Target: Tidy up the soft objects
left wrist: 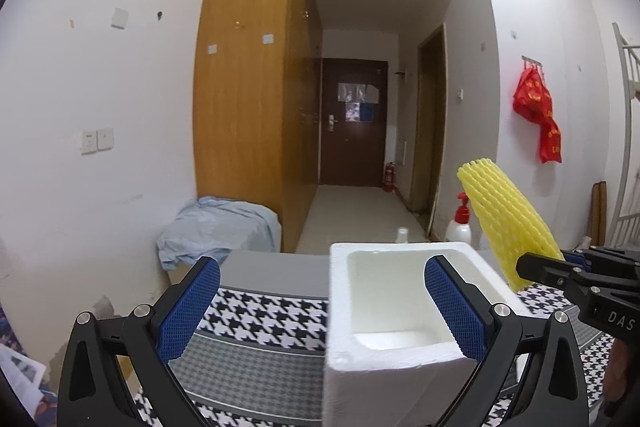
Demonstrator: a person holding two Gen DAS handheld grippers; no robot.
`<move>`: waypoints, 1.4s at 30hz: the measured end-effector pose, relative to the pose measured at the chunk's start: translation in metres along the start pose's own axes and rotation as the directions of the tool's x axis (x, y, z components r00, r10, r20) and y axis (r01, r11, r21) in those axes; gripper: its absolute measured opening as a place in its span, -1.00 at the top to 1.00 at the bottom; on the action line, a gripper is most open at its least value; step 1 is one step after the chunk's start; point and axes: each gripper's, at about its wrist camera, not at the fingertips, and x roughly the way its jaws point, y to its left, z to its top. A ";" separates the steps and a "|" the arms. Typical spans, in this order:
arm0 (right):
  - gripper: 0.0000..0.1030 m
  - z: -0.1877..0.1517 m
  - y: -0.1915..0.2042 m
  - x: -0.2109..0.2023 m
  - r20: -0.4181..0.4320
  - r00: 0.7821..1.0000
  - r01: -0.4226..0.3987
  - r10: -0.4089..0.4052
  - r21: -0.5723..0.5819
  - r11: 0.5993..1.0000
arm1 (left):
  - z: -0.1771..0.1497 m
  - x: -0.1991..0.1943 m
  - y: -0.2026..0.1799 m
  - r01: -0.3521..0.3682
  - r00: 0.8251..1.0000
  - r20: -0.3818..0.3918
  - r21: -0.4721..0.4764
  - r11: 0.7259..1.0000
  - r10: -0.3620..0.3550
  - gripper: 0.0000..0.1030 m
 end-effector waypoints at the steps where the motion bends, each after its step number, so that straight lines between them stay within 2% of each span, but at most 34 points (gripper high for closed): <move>1: 0.58 0.000 0.002 0.001 -0.002 1.000 -0.002 0.002 -0.002 1.000 | -0.001 0.000 0.002 -0.002 1.000 -0.002 -0.001 1.000 0.002 -0.98; 14: 0.58 0.007 0.022 0.028 -0.035 0.999 -0.036 0.035 -0.006 0.999 | -0.005 -0.004 0.026 -0.037 0.999 -0.003 -0.023 0.999 0.037 -0.98; 23: 0.52 0.006 0.021 0.046 -0.073 0.997 -0.035 0.035 0.009 0.999 | -0.009 -0.002 0.033 -0.049 0.999 -0.011 -0.038 0.998 0.049 -0.98; 24: 0.47 0.006 0.022 0.047 -0.074 0.997 -0.030 0.031 0.008 1.000 | -0.009 -0.001 0.033 -0.047 0.999 -0.012 -0.039 0.998 0.047 -0.98; 25: 0.22 0.006 0.022 0.048 -0.076 0.997 -0.027 0.027 0.008 1.000 | -0.010 -0.001 0.033 -0.046 0.999 -0.014 -0.040 0.998 0.046 -0.98; 26: -0.17 0.006 0.021 0.049 -0.078 0.997 -0.023 0.024 0.015 1.000 | -0.010 -0.001 0.031 -0.044 0.999 -0.016 -0.038 0.998 0.044 -0.98; 28: -0.58 0.005 0.018 0.050 -0.074 0.997 0.014 -0.011 0.029 0.999 | -0.010 0.000 0.029 -0.044 0.999 -0.017 -0.031 0.999 0.043 -0.98; 29: -0.65 0.005 0.015 0.049 -0.068 0.997 0.041 -0.039 0.037 0.998 | -0.010 0.000 0.029 -0.046 0.999 -0.016 -0.030 0.999 0.045 -0.98; 33: -0.66 0.006 0.010 0.048 -0.073 0.997 0.033 -0.029 0.062 0.998 | -0.010 0.001 0.029 -0.046 0.999 -0.020 -0.028 0.999 0.046 -0.98; 42: -0.74 0.007 0.013 0.037 -0.060 0.998 0.030 -0.028 0.041 0.999 | -0.008 -0.006 0.024 -0.033 0.999 -0.015 -0.026 0.999 0.032 -0.98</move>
